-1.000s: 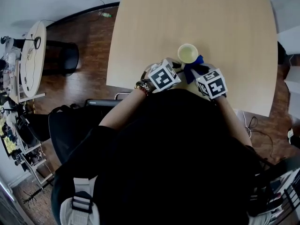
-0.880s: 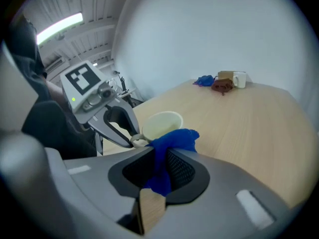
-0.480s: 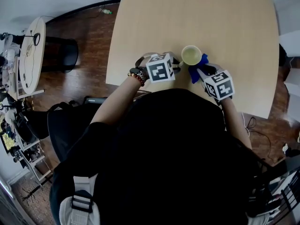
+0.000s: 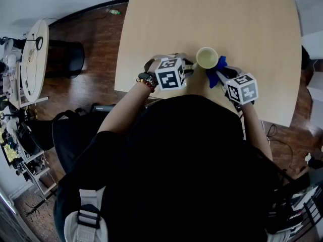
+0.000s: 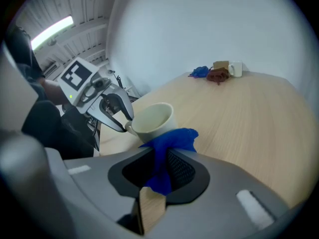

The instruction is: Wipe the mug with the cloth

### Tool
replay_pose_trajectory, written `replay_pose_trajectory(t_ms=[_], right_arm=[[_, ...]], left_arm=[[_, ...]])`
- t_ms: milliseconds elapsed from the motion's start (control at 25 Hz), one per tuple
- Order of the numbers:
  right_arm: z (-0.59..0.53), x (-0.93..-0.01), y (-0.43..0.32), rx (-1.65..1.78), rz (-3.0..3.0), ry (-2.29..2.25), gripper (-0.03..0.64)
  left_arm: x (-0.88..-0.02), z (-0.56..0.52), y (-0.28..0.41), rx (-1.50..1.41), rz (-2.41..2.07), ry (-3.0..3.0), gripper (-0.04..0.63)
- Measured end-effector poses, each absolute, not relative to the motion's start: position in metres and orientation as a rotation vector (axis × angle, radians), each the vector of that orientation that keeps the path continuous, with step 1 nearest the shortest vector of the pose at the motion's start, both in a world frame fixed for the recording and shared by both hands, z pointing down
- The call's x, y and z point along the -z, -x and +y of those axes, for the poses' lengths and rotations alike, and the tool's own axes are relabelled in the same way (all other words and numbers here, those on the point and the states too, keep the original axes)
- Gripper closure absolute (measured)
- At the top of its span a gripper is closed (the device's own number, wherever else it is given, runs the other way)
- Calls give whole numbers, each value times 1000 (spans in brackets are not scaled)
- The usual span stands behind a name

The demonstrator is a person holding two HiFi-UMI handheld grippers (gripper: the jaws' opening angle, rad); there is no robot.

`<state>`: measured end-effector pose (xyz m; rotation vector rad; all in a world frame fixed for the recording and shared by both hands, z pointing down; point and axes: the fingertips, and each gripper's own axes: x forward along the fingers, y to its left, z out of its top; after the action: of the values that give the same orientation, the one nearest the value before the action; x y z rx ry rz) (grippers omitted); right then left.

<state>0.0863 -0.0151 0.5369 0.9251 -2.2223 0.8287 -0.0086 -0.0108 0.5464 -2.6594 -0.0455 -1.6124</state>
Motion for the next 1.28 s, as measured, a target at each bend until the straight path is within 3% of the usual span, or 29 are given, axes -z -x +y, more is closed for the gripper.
replay_pose_trajectory(t_ms=[240,480,840,1280], right_arm=[[-34,-506,-105,-782,-2268,-977,543],[-49,-509,-103,-790,-2291,-936,543],[-48,-556,-100,-978,-2176,-889,543],[-29,-500,-102,-1058,-2378,-729,543]], left_arm=[[-534,-18,3,1546,282,2806,471],[-538,-20,2,1615,459,2753,517],[-538,-25,8,1597,233,2676,523],[-534,-25,19,1526,-206,2487,534]])
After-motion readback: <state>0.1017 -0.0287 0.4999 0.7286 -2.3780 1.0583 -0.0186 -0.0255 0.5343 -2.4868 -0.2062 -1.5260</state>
